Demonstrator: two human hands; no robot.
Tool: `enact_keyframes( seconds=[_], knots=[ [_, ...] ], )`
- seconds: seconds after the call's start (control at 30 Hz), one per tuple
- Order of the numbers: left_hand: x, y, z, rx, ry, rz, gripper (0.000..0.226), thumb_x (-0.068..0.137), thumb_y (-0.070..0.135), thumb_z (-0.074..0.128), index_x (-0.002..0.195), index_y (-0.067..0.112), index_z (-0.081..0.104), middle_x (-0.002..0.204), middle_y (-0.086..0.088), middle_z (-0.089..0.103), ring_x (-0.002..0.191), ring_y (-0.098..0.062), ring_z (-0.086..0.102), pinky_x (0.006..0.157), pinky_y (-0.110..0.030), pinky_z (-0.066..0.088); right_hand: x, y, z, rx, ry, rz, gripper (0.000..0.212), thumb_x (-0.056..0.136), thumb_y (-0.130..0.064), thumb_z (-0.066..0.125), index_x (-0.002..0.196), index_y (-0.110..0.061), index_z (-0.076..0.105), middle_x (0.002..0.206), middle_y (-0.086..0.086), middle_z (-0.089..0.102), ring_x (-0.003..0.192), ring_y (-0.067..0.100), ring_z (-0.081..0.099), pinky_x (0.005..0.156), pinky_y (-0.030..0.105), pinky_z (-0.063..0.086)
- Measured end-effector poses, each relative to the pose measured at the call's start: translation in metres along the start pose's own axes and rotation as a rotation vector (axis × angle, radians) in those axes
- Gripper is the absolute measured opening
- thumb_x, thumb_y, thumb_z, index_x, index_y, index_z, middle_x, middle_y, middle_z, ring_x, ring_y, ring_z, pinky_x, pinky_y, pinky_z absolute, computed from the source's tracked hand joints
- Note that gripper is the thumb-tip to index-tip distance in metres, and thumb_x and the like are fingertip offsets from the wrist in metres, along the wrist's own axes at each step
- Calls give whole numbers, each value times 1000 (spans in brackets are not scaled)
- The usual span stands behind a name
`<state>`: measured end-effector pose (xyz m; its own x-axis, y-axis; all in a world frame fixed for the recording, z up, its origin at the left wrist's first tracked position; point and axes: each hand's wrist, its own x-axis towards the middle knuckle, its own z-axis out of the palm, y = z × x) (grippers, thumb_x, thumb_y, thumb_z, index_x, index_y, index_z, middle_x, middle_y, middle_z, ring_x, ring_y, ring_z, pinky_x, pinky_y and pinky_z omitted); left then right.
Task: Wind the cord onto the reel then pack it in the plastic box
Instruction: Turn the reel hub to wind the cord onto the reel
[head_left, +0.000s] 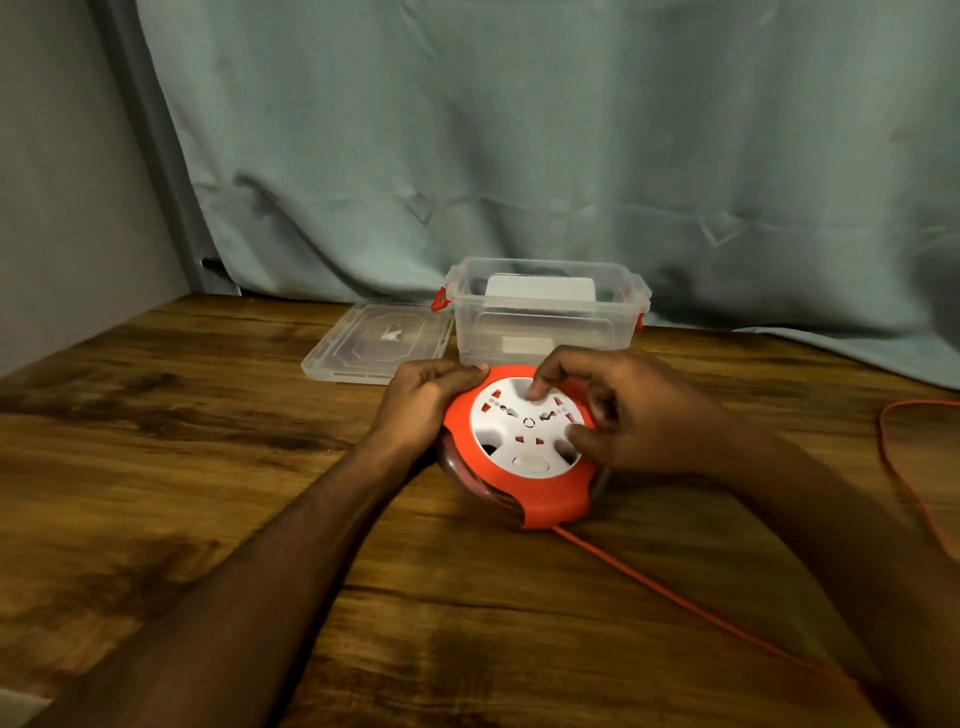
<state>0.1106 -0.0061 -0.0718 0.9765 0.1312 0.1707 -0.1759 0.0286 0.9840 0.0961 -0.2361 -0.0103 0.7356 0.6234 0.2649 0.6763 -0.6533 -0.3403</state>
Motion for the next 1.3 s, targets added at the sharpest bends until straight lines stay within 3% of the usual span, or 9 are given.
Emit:
enact_keyframes(
  seconds=[0.1, 0.23, 0.37, 0.53, 0.7, 0.8, 0.93, 1.13, 1.3],
  knots=[
    [-2, 1, 0, -19, -37, 8, 25, 91, 17, 73, 83, -7, 76, 87, -38, 70, 69, -37, 66, 69, -41, 53, -1, 6, -5, 95, -73, -12, 53, 77, -21, 88, 119, -37, 59, 104, -35, 67, 64, -18, 59, 47, 11, 46],
    [-3, 1, 0, -16, -67, 6, 31, 93, 16, 71, 90, -14, 73, 90, -38, 71, 69, -36, 67, 66, -36, 55, 1, 8, -6, 33, -73, -31, 74, 71, -39, 91, 128, -51, 45, 125, -24, 66, 92, -8, 68, 63, 18, 60],
    [-1, -2, 0, -2, -73, -11, 31, 92, 20, 71, 81, -9, 76, 81, -33, 73, 62, -33, 68, 64, -34, 55, -2, 1, -3, -1, -16, -25, 75, 63, -52, 92, 118, -48, 41, 104, -22, 69, 84, -6, 67, 59, 19, 57],
    [0, -6, 1, -29, -40, -15, 36, 93, 21, 71, 86, -14, 73, 84, -36, 71, 62, -33, 67, 62, -33, 55, -3, -8, 10, -217, 123, -64, 51, 63, -65, 81, 79, -29, 49, 67, -13, 60, 61, 3, 56, 50, 22, 36],
    [3, -8, 1, -56, 1, -17, 33, 91, 19, 73, 86, -13, 75, 82, -34, 73, 60, -32, 69, 62, -33, 56, 1, -13, 23, -270, 172, -1, 58, 66, -70, 75, 60, -19, 47, 55, -11, 52, 58, 3, 53, 52, 21, 27],
    [3, -8, 1, -62, -3, -22, 31, 92, 19, 72, 89, -12, 76, 83, -31, 75, 66, -35, 71, 67, -37, 58, 4, -19, 30, -299, 208, 63, 62, 70, -74, 70, 54, -20, 45, 52, -11, 43, 56, 3, 44, 57, 26, 32],
    [1, -6, 1, -48, -35, -14, 31, 93, 20, 71, 92, -11, 76, 85, -29, 76, 71, -38, 73, 69, -39, 59, 7, -24, 35, -232, 186, 130, 64, 70, -77, 63, 49, -18, 48, 56, -11, 51, 71, 10, 59, 66, 32, 51],
    [0, -4, 0, -16, -38, -8, 35, 94, 21, 69, 90, -13, 74, 85, -32, 74, 67, -36, 70, 63, -34, 57, 1, -14, 20, -100, 159, -40, 22, 83, -42, 76, 94, -29, 62, 72, -26, 56, 65, -4, 53, 58, 18, 38],
    [0, -2, 2, -34, -34, 5, 41, 92, 18, 70, 84, -22, 66, 70, -26, 68, 52, -27, 59, 55, -29, 47, -5, -5, -1, -40, -28, -127, 55, 79, -11, 79, 127, -27, 58, 90, -60, 45, 79, -25, 52, 56, 5, 40]
  ],
)
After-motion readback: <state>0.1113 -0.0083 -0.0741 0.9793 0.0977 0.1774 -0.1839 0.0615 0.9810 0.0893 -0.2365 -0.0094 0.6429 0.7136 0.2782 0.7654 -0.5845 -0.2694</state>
